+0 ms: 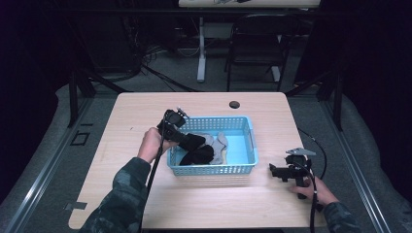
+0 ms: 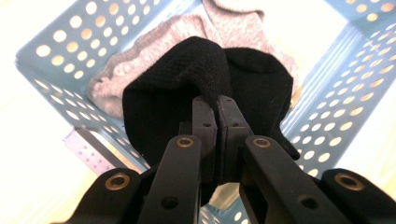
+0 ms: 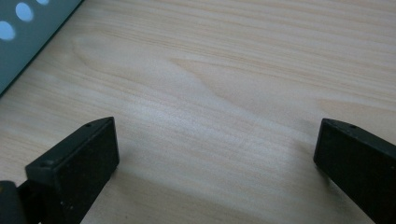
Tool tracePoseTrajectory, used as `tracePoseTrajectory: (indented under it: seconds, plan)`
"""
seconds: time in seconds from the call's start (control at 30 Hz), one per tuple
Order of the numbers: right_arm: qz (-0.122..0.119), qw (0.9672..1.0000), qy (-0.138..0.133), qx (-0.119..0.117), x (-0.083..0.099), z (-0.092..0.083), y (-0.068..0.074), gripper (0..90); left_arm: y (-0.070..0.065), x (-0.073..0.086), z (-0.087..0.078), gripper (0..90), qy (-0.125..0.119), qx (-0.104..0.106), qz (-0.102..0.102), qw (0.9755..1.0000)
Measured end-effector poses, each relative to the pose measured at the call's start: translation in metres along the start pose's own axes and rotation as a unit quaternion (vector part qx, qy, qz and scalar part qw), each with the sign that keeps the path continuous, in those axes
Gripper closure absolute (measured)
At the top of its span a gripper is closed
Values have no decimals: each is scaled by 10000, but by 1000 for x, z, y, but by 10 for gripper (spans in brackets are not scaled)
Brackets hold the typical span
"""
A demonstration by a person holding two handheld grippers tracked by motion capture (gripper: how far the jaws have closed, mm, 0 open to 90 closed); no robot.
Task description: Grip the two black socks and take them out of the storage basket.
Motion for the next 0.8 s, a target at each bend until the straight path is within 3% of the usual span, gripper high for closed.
tracePoseTrajectory:
  seconds: [0.8]
  plan:
    - [-1,10000,1,-1,0,0,0,0,-13,-41,-45,873,-290,-172,313,9989]
Point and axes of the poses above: each handheld gripper's, and its own axes: z roughly forward along the jaws, x roughly out of its underside, y roughly to its left, the point moved 10 cm from there along z, roughly forward along the jaws, and after that the axes turned 8 degrees about x, right-handed, at the moved point
